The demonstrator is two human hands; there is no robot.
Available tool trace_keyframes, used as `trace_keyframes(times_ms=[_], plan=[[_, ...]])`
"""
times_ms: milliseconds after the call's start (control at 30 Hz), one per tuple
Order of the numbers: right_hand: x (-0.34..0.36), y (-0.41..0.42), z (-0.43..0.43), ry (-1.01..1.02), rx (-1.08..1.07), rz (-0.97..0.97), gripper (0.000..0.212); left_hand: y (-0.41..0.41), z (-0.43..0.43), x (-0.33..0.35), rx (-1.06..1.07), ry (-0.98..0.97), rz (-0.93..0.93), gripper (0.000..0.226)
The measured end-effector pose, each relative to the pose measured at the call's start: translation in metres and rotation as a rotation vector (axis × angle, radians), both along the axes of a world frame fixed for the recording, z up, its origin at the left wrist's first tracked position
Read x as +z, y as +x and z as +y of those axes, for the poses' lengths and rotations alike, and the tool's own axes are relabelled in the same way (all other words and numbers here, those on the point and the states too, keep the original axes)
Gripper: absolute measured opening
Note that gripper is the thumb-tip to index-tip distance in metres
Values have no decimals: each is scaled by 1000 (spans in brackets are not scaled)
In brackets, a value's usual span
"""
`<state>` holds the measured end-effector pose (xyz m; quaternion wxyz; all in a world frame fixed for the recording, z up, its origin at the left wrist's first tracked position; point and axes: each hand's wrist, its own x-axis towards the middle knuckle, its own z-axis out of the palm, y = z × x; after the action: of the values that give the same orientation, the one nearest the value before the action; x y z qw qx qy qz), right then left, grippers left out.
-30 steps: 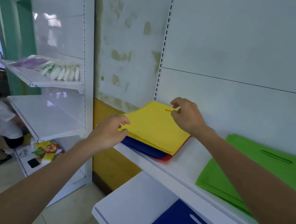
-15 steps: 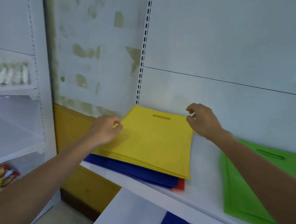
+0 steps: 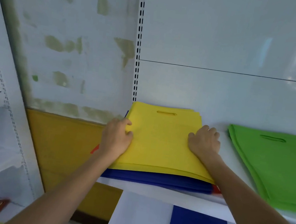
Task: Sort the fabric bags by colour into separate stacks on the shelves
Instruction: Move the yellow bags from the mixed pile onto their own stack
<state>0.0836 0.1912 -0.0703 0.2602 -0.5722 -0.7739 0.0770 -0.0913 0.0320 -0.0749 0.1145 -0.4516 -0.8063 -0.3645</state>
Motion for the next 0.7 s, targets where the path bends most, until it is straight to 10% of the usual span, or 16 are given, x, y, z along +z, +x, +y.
trace_keyframes(times_ms=[233,700], plan=[[-5,2,5,144,-24,178,25,-4,-1,-6,84,161,-184,26],[-7,2,0,281,-70,64,18,4,-7,-3,161,136,124,11]])
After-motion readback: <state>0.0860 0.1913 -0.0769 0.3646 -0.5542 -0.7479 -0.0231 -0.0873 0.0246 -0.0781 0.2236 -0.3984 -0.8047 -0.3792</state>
